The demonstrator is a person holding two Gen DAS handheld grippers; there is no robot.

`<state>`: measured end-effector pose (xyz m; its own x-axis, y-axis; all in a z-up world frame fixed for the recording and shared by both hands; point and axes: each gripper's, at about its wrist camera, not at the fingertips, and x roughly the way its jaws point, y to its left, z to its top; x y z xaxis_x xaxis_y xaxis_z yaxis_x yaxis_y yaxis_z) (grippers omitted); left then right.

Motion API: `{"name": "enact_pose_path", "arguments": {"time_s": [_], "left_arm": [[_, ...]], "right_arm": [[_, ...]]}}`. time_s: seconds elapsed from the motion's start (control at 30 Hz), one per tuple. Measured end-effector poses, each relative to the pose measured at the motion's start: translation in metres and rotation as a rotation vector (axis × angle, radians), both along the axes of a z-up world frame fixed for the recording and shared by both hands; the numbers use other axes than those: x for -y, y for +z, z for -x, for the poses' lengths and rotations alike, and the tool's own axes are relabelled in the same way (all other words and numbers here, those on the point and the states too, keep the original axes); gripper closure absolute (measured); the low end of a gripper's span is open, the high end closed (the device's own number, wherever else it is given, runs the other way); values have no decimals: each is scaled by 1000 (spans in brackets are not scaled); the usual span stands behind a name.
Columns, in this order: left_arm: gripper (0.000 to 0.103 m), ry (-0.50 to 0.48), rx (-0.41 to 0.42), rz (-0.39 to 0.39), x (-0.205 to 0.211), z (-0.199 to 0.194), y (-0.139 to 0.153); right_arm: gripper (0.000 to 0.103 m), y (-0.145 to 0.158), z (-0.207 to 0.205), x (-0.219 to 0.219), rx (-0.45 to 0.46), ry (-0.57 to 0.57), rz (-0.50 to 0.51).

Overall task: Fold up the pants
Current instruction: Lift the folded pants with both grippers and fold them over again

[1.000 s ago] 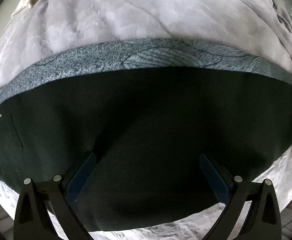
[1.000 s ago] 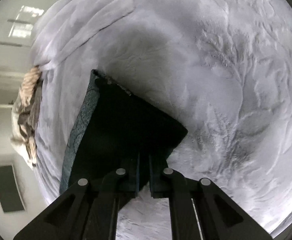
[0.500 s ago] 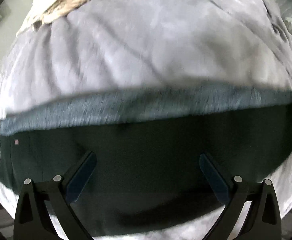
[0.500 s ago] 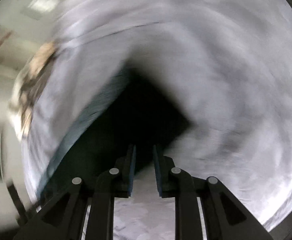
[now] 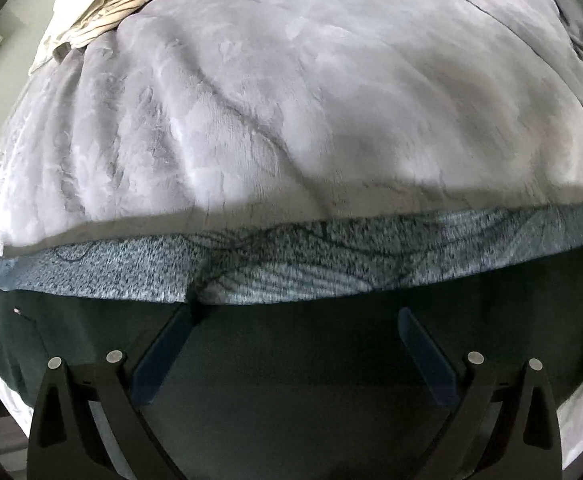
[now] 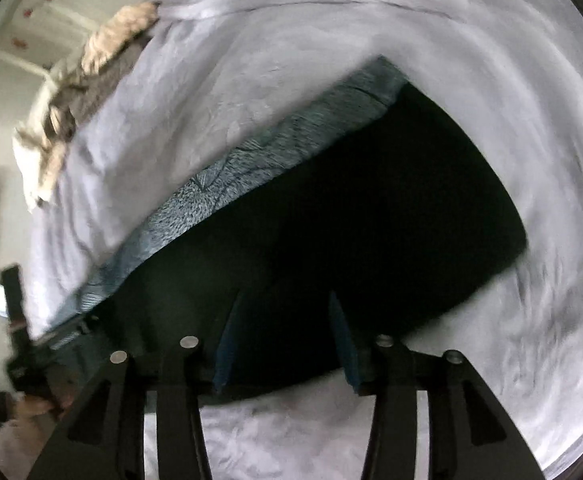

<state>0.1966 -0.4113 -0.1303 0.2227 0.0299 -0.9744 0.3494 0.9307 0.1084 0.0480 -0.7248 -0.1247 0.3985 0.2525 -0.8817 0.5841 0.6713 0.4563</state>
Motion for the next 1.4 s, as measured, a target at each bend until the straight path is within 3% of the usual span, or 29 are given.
{"name": "enact_pose_path", "arguments": {"time_s": [0.27, 0.97, 1.4], "left_arm": [[0, -58, -8, 1, 9, 38, 14], [0, -179, -7, 15, 84, 108, 35], [0, -234, -52, 85, 126, 146, 40]], "right_arm": [[46, -10, 57, 9, -5, -140, -122], [46, -22, 77, 16, 49, -224, -218], [46, -29, 85, 28, 91, -297, -266]]}}
